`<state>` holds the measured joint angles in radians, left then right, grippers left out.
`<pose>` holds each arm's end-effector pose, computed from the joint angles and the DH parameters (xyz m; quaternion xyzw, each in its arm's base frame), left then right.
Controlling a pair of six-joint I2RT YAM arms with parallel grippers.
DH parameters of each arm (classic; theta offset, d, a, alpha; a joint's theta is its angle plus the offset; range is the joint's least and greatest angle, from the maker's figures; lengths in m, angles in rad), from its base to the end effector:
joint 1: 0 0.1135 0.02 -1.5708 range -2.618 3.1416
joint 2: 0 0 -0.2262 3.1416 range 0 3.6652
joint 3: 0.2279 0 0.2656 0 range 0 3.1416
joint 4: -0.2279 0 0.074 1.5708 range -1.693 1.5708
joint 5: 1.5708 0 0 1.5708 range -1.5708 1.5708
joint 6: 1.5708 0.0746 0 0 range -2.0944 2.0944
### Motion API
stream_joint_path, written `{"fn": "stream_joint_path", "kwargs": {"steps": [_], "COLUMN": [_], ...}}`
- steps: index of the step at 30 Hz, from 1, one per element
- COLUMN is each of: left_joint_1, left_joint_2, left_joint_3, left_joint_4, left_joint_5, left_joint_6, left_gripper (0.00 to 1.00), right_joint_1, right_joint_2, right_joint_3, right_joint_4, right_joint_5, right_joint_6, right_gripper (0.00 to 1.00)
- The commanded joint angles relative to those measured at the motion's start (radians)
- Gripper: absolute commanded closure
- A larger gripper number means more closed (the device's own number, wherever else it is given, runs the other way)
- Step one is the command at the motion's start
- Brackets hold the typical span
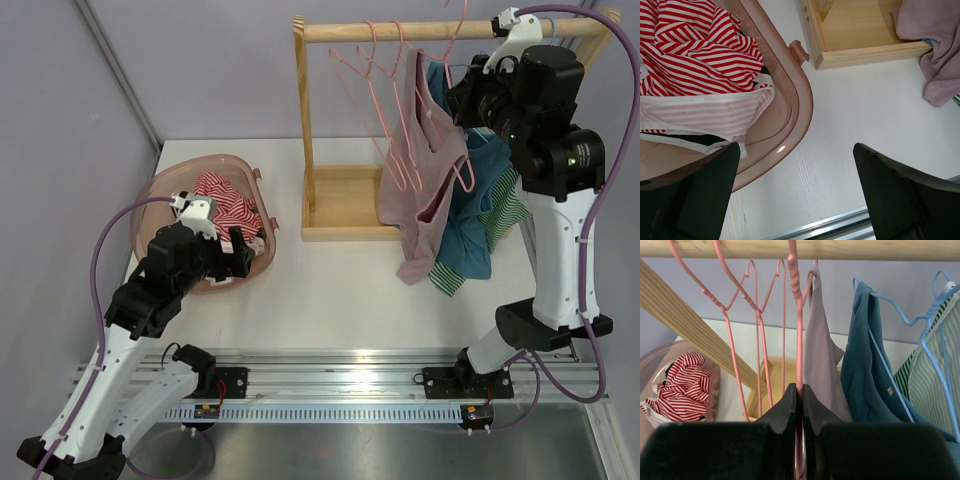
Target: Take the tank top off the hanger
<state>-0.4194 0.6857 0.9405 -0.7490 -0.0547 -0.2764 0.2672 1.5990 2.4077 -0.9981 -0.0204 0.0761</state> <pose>0.1943 -0.0822 0.3096 0.0473 0.8571 -0.1526 0.4898 0.2962 0.0827 0.5402 -0.0800 0.7666 0.1166 0.6263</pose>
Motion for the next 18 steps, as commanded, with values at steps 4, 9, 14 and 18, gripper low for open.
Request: {"fn": "stream_joint_path", "kwargs": {"steps": [4, 9, 14, 18], "left_joint_1": [-0.004, -0.004, -0.019, -0.05], "left_joint_2": [-0.014, -0.008, -0.006, 0.011], "left_joint_3": [0.015, 0.046, 0.113, 0.188], "left_joint_4": [0.051, 0.046, 0.042, 0.046], "left_joint_5": [0.024, 0.024, 0.055, 0.096], "left_joint_6": [0.009, 0.005, -0.015, -0.03], "left_gripper": [0.01, 0.01, 0.01, 0.01], "right_joint_1": [-0.002, -0.002, -0.002, -0.002], "right_joint_2": [-0.115, -0.247, -0.394, -0.493], "right_joint_3": [-0.053, -0.143, -0.232, -0.347], "right_joint_4": [0.073, -0.005, -0.119, -0.204], "right_joint_5": [-0.004, -0.012, -0.065, -0.116], "right_joint_6": [0.016, 0.034, 0.051, 0.062], "right_gripper": [1.0, 1.0, 1.0, 1.0]}}
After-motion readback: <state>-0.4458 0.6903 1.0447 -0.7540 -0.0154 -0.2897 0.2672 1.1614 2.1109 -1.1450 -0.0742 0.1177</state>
